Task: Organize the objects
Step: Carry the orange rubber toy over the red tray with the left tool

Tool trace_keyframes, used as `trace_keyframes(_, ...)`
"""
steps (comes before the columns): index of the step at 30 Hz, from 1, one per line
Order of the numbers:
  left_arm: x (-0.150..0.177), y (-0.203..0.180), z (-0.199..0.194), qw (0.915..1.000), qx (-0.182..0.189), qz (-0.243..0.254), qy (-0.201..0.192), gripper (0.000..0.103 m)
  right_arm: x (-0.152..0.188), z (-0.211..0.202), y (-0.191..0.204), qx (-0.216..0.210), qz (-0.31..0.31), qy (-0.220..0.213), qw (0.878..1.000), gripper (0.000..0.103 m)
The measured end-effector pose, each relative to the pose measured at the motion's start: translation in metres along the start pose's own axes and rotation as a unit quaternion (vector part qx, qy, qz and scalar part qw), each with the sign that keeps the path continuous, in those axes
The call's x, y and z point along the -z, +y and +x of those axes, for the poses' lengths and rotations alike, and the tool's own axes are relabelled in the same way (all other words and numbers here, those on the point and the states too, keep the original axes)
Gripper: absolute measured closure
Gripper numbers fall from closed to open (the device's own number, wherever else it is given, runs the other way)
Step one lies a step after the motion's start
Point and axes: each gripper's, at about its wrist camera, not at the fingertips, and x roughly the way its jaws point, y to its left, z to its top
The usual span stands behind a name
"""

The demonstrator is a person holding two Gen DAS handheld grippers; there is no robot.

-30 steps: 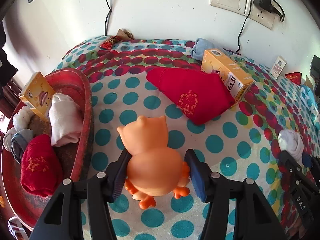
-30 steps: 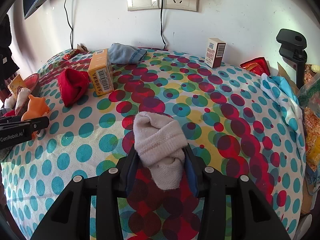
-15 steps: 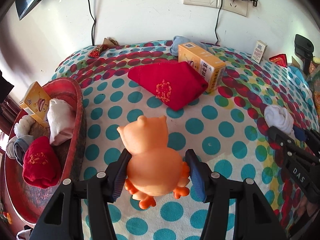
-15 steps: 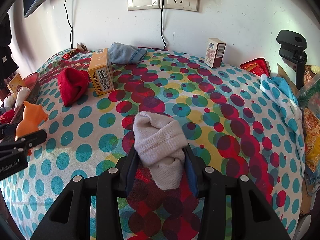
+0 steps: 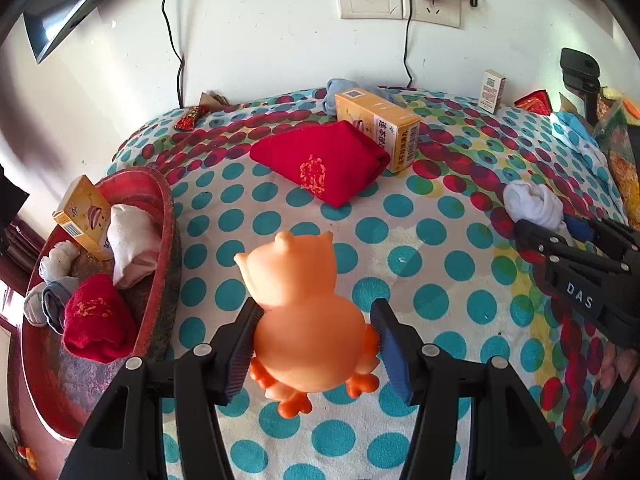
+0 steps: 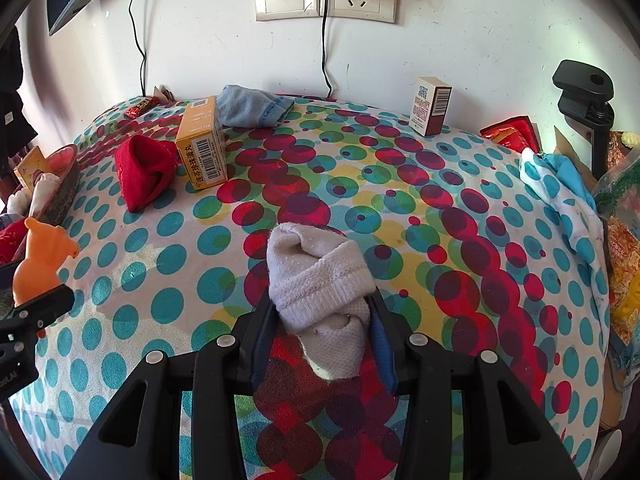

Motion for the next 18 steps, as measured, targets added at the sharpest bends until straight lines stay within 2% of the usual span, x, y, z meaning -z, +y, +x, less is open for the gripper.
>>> trace_keyframes(6, 0.010, 0.004, -0.010, 1.0000, 0.005, 0.001, -0.003, 0.046, 0.000, 0.000, 0.000, 0.000, 0.000, 0.000, 1.000, 0.061)
trace_keyframes(9, 0.015, 0.007, -0.015, 0.9999, -0.011, 0.009, -0.007, 0.046, 0.000, 0.000, 0.000, 0.000, 0.000, 0.000, 1.000, 0.061)
trace_keyframes(18, 0.024, 0.026, -0.032, 0.9997, -0.016, 0.012, -0.015, 0.046, 0.000, 0.000, 0.001, 0.001, 0.000, 0.000, 1.000, 0.061)
